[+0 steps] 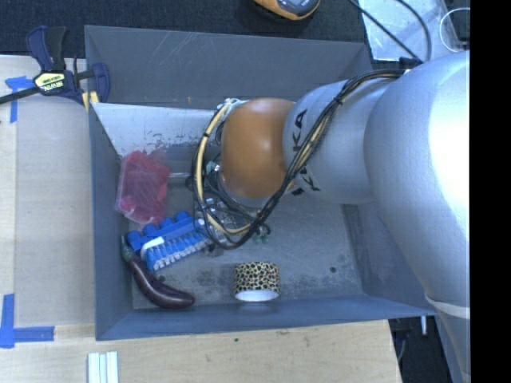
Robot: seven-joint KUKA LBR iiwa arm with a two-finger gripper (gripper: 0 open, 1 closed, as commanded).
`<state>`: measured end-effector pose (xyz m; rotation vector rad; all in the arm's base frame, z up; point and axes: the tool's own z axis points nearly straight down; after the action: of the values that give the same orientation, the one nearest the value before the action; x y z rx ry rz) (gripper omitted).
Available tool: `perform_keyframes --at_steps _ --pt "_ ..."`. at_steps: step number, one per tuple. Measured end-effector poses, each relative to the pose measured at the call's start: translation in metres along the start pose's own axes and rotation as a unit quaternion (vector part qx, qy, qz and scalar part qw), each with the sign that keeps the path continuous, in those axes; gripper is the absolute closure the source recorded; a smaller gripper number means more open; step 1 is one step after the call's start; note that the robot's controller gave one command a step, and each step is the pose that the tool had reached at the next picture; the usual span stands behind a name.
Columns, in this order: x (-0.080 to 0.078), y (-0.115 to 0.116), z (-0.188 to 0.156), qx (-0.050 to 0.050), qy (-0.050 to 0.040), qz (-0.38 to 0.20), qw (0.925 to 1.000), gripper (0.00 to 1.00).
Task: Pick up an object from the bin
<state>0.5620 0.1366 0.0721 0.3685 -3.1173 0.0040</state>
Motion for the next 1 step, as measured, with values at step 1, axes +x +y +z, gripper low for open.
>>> perform_keyframes --at_steps 1 --pt "0.0008 -0.0002 -0.0052 0.000 0.0000 0.000 1.0000 1.00"
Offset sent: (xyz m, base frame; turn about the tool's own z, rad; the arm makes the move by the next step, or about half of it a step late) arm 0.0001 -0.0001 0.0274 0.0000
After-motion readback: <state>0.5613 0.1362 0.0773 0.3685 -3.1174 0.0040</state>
